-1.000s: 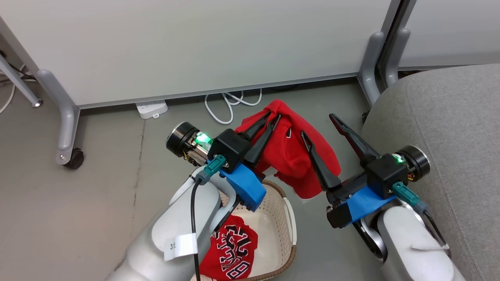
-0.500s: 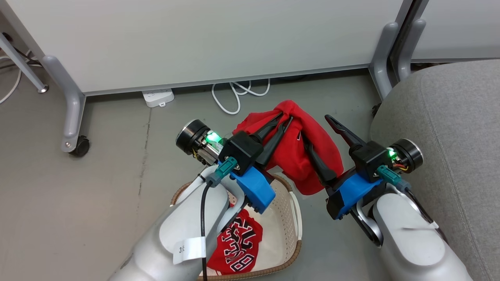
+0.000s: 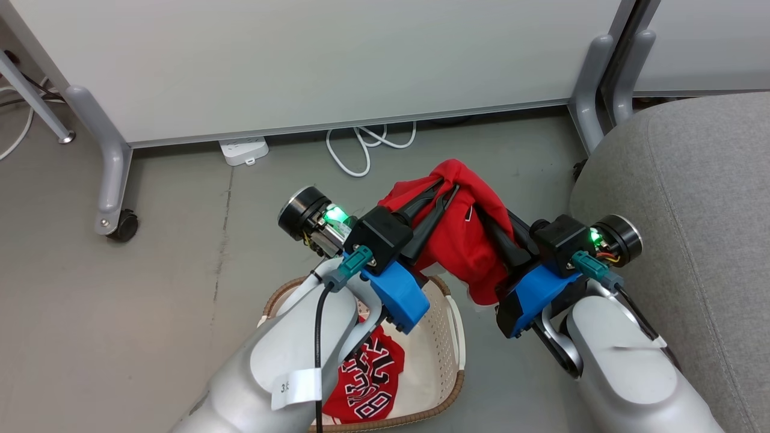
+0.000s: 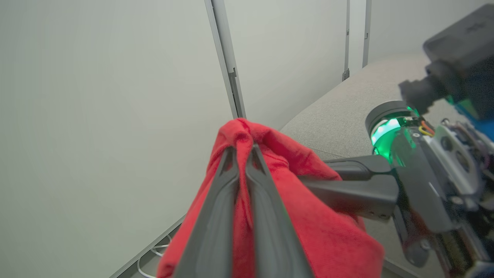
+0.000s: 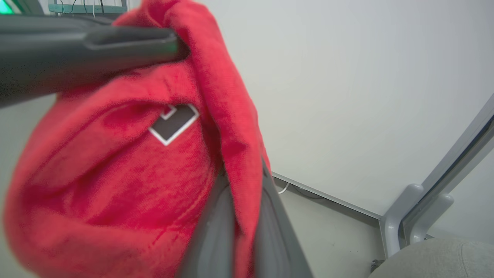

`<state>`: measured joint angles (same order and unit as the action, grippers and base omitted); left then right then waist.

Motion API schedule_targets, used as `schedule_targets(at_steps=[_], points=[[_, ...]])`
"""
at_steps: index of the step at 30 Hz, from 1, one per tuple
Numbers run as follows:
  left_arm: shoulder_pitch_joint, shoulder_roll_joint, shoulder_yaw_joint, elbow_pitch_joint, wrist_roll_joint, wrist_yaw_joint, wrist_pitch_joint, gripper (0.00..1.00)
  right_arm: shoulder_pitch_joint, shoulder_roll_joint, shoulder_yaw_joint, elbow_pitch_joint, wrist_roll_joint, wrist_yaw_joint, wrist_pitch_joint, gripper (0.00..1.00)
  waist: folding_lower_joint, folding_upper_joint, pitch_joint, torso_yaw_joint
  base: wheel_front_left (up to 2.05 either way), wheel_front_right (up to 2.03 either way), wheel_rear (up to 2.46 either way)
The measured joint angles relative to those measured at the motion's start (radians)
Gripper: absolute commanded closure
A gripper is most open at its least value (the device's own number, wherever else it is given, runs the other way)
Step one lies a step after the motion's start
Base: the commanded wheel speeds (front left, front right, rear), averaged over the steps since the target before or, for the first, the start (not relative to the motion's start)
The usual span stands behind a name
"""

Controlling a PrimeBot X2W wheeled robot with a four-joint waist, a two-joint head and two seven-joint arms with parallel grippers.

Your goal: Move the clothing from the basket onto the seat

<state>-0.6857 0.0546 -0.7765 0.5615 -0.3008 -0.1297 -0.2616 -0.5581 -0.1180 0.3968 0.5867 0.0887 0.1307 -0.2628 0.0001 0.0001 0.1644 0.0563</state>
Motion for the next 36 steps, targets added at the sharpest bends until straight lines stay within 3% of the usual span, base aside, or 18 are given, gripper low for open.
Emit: schedule_targets(at_steps=[10,11,12,13,25,36], points=[[-0.005,0.001,-0.004,0.005,-0.005,0.000,0.000,1.00,-0.001,-0.006,0.003,-0.004,0.011,0.000,0.000,1.00,0.0000,0.0000,-0.002,-0.004,0.00,0.00,0.00],[-0.005,0.001,-0.004,0.007,-0.006,0.000,0.000,0.83,-0.001,-0.005,0.001,-0.005,0.013,0.000,0.000,1.00,0.0000,0.0000,-0.002,-0.004,0.00,0.00,0.00],[-0.005,0.001,-0.003,0.008,-0.008,0.000,0.000,0.16,-0.001,-0.005,-0.002,-0.006,0.013,0.000,0.000,1.00,-0.0001,0.0000,-0.002,-0.004,0.00,0.00,0.00],[-0.005,0.001,-0.002,0.008,-0.008,0.000,0.000,0.00,-0.001,-0.005,-0.005,-0.007,0.013,0.000,0.000,1.00,0.0000,0.0000,-0.001,-0.005,0.00,0.00,0.00],[-0.004,0.007,0.014,0.002,0.004,0.000,0.000,0.00,0.005,0.003,-0.059,-0.036,0.016,0.000,0.000,1.00,0.0000,0.0000,0.012,-0.022,0.00,0.00,0.00],[0.007,0.014,0.017,-0.005,0.013,0.000,0.000,0.00,0.025,0.009,-0.154,-0.099,0.002,0.000,0.000,1.00,0.0000,0.0000,0.033,-0.100,0.00,0.00,0.00]])
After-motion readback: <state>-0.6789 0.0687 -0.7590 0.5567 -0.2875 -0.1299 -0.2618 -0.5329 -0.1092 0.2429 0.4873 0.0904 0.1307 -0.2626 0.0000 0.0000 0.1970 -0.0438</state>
